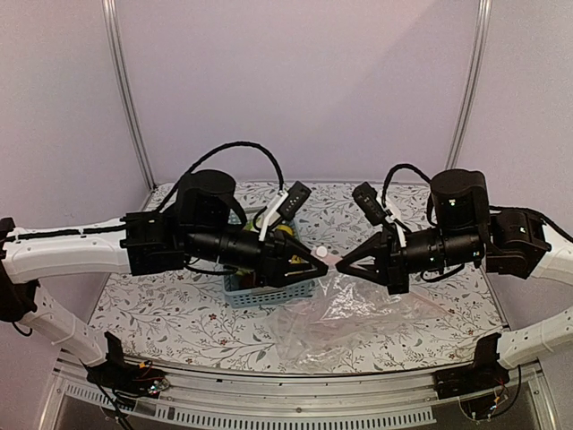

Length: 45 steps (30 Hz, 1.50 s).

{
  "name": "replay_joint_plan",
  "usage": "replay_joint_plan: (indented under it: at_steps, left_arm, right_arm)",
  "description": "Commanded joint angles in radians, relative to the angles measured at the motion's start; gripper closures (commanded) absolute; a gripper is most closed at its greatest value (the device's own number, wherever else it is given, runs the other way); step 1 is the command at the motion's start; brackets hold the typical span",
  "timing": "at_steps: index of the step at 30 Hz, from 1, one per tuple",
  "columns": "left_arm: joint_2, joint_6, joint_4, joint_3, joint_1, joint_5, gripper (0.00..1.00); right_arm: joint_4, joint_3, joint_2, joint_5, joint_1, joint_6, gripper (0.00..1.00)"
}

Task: Place the food in the zip-top bag and seal the zipper
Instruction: Pass from the right arm to the left, then hold the zipper from the zipper food storage bag.

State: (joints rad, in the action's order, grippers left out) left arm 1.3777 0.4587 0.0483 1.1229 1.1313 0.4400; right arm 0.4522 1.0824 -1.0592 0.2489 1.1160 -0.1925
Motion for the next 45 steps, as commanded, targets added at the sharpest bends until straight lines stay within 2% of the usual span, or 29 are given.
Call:
replay_joint_plan:
  at_steps: [1,6,12,13,15,16,19,23,26,29,34,40,45]
  left_arm:
    - [-0.008,0.006,-0.016,-0.026,-0.01,0.012,0.67]
    - [-0.011,0.005,-0.009,-0.026,-0.01,0.004,0.68]
    - [-0.01,-0.001,-0.007,-0.02,-0.01,-0.003,1.0]
    - [-0.009,-0.006,-0.001,-0.015,-0.009,-0.005,1.0]
    - [-0.006,-0.017,0.012,-0.009,-0.01,-0.013,1.0]
    - [-0.006,-0.024,0.021,-0.006,-0.01,-0.016,1.0]
    - [0.001,-0.041,0.046,0.009,-0.009,-0.02,1.0]
    - [0.012,-0.046,0.047,0.018,-0.008,-0.001,1.0]
    - [0.022,-0.046,0.047,0.026,-0.007,0.019,1.0]
    - [0.024,-0.047,0.046,0.028,-0.008,0.022,1.0]
    - [0.025,-0.044,0.048,0.025,-0.008,0.017,1.0]
    - [0.023,-0.037,0.029,0.015,-0.01,0.02,1.0]
    - [0.019,-0.031,0.023,0.008,-0.011,0.018,1.0]
  right_arm:
    - [-0.039,-0.024,0.029,-0.026,-0.005,-0.028,1.0]
    - [-0.048,-0.029,0.036,-0.036,-0.005,-0.038,1.0]
    - [-0.049,-0.026,0.029,-0.021,-0.005,-0.044,0.99]
    - [-0.051,-0.024,0.023,-0.024,-0.005,-0.05,0.89]
    - [-0.062,-0.017,0.016,-0.024,-0.004,-0.067,0.55]
    - [-0.079,-0.016,0.015,-0.021,-0.005,-0.078,0.42]
    - [-0.127,-0.017,0.012,-0.014,-0.004,-0.114,0.32]
    - [-0.169,-0.017,-0.016,-0.014,-0.005,-0.127,0.32]
    - [-0.2,-0.012,-0.049,0.001,-0.005,-0.124,0.36]
    - [-0.224,-0.001,-0.076,0.036,-0.004,-0.121,0.44]
    - [-0.231,0.0,-0.09,0.054,-0.004,-0.113,0.64]
    - [-0.233,-0.017,-0.075,0.038,-0.005,-0.118,0.64]
    - [-0.234,-0.028,-0.057,0.022,-0.004,-0.12,0.69]
